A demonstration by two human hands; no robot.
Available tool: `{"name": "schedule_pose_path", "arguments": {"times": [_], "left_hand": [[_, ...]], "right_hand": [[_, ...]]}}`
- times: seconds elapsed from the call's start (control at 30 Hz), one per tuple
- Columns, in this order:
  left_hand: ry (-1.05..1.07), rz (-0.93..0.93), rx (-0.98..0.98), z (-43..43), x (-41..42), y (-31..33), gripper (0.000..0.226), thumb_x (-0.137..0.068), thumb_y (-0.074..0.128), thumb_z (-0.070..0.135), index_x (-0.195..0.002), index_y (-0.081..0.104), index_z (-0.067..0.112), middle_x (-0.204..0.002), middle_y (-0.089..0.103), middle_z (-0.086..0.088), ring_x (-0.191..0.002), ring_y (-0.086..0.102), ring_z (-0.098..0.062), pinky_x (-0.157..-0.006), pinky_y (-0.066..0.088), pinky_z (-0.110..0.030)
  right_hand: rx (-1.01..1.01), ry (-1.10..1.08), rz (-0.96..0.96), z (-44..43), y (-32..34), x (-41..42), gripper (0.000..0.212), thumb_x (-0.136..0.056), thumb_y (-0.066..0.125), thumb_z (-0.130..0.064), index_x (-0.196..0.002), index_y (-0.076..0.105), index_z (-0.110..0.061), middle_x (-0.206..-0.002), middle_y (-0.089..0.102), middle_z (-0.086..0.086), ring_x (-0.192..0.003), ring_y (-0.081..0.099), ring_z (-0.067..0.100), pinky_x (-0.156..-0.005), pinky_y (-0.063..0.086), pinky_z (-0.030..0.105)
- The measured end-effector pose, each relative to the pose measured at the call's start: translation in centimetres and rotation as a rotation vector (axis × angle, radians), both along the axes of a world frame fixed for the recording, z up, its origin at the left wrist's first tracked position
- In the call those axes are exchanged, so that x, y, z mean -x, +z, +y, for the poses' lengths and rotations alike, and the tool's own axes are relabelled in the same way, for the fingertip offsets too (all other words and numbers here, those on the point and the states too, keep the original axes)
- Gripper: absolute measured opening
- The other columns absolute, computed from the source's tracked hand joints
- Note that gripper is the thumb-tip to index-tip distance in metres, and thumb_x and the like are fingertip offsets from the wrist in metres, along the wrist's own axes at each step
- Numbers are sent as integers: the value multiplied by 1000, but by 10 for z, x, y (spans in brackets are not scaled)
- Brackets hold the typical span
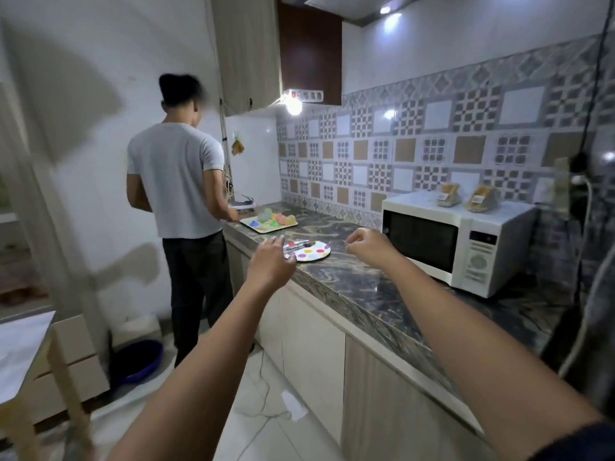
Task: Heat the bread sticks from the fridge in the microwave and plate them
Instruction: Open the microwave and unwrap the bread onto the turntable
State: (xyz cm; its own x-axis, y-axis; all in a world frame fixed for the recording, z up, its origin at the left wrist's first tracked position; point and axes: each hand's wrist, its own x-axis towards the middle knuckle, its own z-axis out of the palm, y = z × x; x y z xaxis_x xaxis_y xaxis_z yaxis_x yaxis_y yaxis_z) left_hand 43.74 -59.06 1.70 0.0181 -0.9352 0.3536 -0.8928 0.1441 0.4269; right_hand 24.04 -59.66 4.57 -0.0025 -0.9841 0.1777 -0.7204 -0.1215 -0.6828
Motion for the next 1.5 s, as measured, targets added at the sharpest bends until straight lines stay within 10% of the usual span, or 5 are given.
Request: {"name": "schedule_pose_path", "arguments": {"times": [0.77, 1.13, 1.3, 1.5], "left_hand": [[-559, 131, -172, -414, 193, -58, 51, -94, 48, 26, -140, 37, 6, -145, 40, -11, -136, 34, -24, -109, 24, -29], [-911, 241, -333, -435, 384, -87, 41, -95, 48, 25, -128, 49, 0, -129, 51, -13, -123, 46, -27, -100, 33, -30], [-951, 326, -340, -433, 444, -109, 34, -94, 46, 24, -62, 38, 14, -67, 42, -1, -72, 45, -24, -49, 28, -19], [-926, 532, -343, -424, 477, -125, 24, -96, 45, 29, -85, 51, 8, -74, 53, 0, -73, 55, -23, -67, 49, -43]], "right_hand": [[186, -541, -132, -334, -46, 162, 24, -88, 54, -5, -108, 66, -5, -113, 67, 10, -108, 60, 22, -86, 41, 21], [297, -792, 116, -322, -59, 298, 29, -93, 47, -6, -118, 61, -5, -120, 62, 10, -114, 55, 22, -94, 40, 23], [188, -858, 219, -321, -77, 347, 44, -99, 38, -17, -142, 38, -7, -146, 40, 7, -136, 35, 20, -111, 27, 29], [184, -897, 514, -337, -97, 381, 44, -102, 28, -26, -141, 41, -12, -149, 39, 4, -141, 28, 18, -117, 12, 34]]}}
